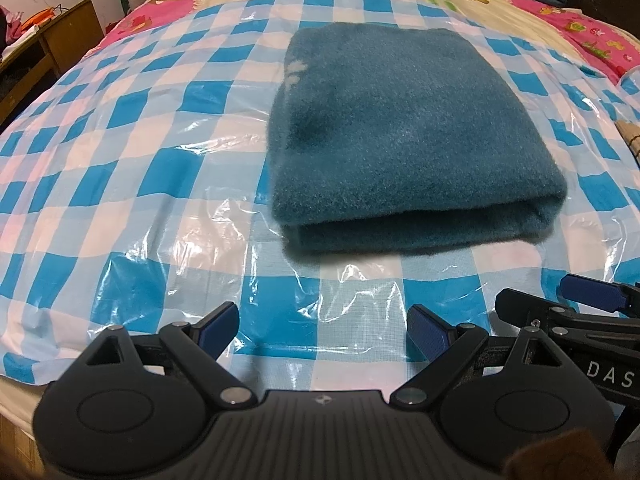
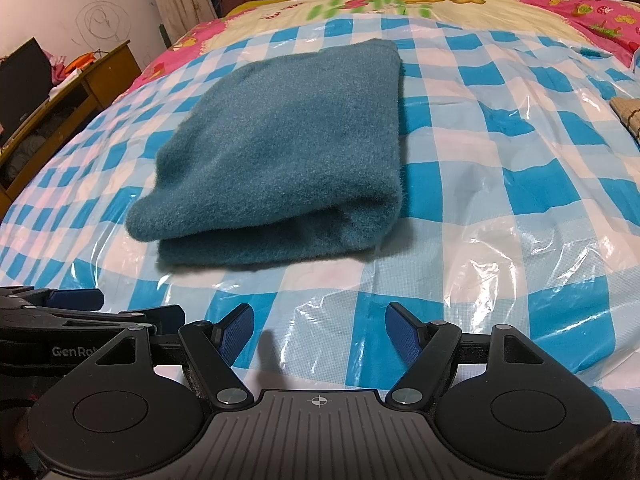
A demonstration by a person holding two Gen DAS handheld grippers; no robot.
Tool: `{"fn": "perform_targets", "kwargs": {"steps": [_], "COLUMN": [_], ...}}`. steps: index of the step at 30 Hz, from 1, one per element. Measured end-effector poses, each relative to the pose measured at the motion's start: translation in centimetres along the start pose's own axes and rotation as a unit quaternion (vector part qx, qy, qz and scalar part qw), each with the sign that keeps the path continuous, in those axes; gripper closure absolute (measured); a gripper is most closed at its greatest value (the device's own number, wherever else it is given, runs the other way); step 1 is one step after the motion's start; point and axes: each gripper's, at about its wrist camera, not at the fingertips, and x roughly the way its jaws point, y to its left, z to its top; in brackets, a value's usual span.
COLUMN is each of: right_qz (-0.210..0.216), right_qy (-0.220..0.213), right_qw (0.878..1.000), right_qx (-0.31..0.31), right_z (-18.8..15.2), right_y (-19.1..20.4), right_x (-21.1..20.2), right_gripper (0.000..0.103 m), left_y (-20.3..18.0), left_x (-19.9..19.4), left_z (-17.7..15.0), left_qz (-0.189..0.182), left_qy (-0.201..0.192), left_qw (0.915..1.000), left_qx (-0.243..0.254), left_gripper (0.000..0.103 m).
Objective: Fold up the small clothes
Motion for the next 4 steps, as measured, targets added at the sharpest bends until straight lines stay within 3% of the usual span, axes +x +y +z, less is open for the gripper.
{"fn": "perform_targets", "kwargs": {"steps": [4], "right_qz": [0.000], "right_qy": [0.000], "right_qw": [1.000], "right_qx": [0.001], "right_z": [-0.08], "right_y": [0.07], "right_x": [0.02], "right_gripper": [0.029], "left_y": [0.06], "left_x": [0.13], "left_z": [0.03], "left_qz": [-0.001], "left_qy": [0.005], "left_qw": [1.0000], "left_qx": [-0.005], "left_gripper": [0.008]}}
